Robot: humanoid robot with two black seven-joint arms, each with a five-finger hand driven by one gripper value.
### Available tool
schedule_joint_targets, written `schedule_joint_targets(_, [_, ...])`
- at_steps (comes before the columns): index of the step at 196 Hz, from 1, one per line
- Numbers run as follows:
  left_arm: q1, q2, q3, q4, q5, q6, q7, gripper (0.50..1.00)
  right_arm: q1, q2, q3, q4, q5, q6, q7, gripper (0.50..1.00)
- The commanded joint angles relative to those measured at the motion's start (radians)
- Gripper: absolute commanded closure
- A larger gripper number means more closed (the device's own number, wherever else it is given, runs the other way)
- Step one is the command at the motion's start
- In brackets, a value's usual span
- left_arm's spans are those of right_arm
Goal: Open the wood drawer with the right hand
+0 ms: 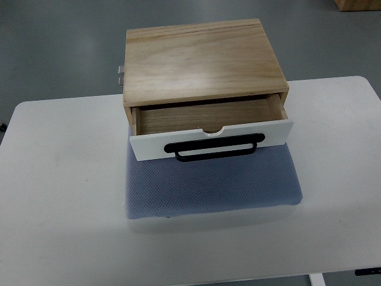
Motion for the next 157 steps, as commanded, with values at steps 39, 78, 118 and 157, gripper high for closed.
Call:
schedule_joint_targets(39, [0.000,0.000,0.000,0.001,0.000,0.000,0.000,0.500,-0.292,0.282,0.336,-0.358,0.150,0.000,-0.070,0.556])
schedule_joint_targets(78, [0.000,0.000,0.000,0.001,0.000,0.000,0.000,0.500,-0.390,0.419,0.515,-0.420,0.153,-0.135,-0.122,0.556])
schedule_joint_targets(118, [0.000,0.000,0.000,0.001,0.000,0.000,0.000,0.500,-0.445,0.482,0.518,-0.416,0.152,-0.160,-0.126,0.556])
schedule_joint_targets(157, [0.000,0.000,0.000,-0.001,0.000,0.000,0.000,0.500,-0.491,0.566,0.524,-0.409,0.153,-0.146,-0.120,0.556])
